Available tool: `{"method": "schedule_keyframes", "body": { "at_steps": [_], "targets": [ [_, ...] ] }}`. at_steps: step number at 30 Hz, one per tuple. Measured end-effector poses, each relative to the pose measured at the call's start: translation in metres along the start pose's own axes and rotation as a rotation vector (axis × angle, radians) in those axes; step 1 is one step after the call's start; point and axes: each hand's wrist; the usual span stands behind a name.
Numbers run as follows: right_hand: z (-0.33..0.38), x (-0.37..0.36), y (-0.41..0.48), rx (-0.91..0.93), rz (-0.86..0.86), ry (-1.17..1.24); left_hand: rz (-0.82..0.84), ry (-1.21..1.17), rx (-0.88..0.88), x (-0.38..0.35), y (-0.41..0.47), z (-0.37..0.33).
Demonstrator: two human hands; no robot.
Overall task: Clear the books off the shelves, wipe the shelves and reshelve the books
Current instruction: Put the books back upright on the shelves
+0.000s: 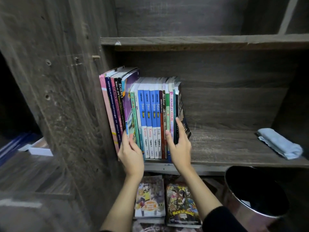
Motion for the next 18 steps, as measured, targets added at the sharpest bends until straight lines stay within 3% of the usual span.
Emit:
{"method": "schedule_keyframes", "body": {
  "at_steps": [9,18],
  "targets": [
    [-0.004,0.004,0.001,0.029,0.019,0.012,-0.094,0.044,0.042,-0.022,-0.001,0.003],
    [-0.007,0.01,0.001,0.054,0.066,0.004,-0.045,-0.142,-0.017,-0.004,-0.005,0.017]
  ]
}}
Point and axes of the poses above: each hand's wrist, its own y-axis towards the middle knuckle, its own x-axis out of the back of the hand, z = x × y, and after that the axes turned 2 degrees about -z, right-handed
